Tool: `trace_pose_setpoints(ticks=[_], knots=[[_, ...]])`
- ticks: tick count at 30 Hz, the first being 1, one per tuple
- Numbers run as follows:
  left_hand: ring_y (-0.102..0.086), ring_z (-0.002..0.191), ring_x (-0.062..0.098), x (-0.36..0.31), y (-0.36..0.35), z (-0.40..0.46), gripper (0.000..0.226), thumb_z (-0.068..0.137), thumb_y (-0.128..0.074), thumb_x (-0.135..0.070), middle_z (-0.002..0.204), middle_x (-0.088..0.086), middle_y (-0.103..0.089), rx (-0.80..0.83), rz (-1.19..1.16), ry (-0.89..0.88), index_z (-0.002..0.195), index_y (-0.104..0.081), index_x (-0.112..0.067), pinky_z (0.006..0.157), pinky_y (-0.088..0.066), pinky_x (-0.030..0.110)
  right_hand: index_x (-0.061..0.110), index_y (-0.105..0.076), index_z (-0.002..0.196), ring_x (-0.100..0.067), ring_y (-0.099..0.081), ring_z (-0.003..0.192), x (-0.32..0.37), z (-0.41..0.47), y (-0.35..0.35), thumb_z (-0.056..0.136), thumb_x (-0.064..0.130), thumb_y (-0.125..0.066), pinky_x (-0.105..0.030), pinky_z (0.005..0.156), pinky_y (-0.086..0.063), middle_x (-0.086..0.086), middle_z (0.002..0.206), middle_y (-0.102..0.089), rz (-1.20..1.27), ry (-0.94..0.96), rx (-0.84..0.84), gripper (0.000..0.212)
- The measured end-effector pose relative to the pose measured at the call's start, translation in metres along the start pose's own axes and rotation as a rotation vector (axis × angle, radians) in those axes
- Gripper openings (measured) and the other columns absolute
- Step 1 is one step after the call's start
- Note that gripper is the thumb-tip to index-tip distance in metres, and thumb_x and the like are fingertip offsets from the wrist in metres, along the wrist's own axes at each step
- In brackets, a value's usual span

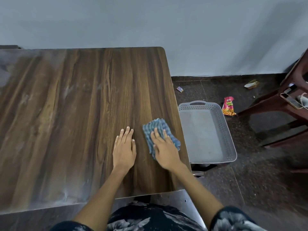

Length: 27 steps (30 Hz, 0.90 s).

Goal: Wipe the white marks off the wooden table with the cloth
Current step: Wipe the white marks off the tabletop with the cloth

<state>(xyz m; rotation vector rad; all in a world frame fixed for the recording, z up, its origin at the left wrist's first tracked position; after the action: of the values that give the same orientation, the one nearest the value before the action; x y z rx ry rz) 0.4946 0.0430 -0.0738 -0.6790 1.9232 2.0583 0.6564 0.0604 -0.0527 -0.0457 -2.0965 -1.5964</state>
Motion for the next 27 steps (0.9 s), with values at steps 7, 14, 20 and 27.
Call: trace_pose_setpoints(ticks=[7,14,20,27], knots=[[-0.016,0.143,0.017,-0.004,0.000,-0.027,0.043,0.099,-0.034,-0.018,0.151,0.002,-0.029,-0.016,0.007,0.053,0.141,-0.036,-0.012,0.118,-0.012,0.035,0.023,-0.014,0.151,-0.022,0.001,0.147,-0.012,-0.111,-0.029,0.091,0.016,-0.040,-0.030,0.114,0.004,0.011,0.157,0.000,-0.037,0.101,0.087,0.065],[-0.010,0.144,0.017,-0.007,-0.001,-0.059,0.045,0.100,-0.030,-0.021,0.154,0.001,-0.021,0.023,0.025,0.078,0.144,-0.029,-0.013,0.118,-0.007,0.034,0.024,-0.011,0.151,-0.019,0.005,0.147,-0.048,-0.121,-0.005,0.098,0.013,-0.034,-0.032,0.119,-0.010,0.010,0.158,0.000,-0.013,-0.071,0.032,0.059],[-0.008,0.144,0.016,-0.005,0.004,-0.089,0.045,0.101,-0.028,-0.023,0.155,0.000,-0.020,0.040,0.043,0.052,0.145,-0.028,-0.014,0.119,-0.008,0.034,0.018,-0.004,0.151,-0.028,0.009,0.146,-0.023,-0.109,-0.005,0.095,0.013,-0.044,-0.040,0.119,-0.007,0.000,0.160,0.006,-0.085,-0.090,0.048,0.069],[-0.005,0.144,0.012,0.004,0.007,-0.123,0.046,0.101,-0.027,-0.026,0.155,-0.004,-0.018,0.041,0.045,0.038,0.146,-0.025,-0.017,0.117,-0.006,0.030,0.020,-0.001,0.151,-0.026,0.008,0.147,-0.003,-0.132,-0.029,0.096,0.018,-0.043,-0.039,0.117,-0.017,0.002,0.160,0.006,-0.161,-0.014,0.081,0.069]])
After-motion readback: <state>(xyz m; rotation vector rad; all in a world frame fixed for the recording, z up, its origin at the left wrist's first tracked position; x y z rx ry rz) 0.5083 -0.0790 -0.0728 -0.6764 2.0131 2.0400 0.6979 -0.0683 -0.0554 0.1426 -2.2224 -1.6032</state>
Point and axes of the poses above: each hand's wrist, its own z-axis towards the middle knuckle, its own y-axis out of the back of the hand, x = y × z, the point moved 3 cm from there along z, towards the middle knuckle
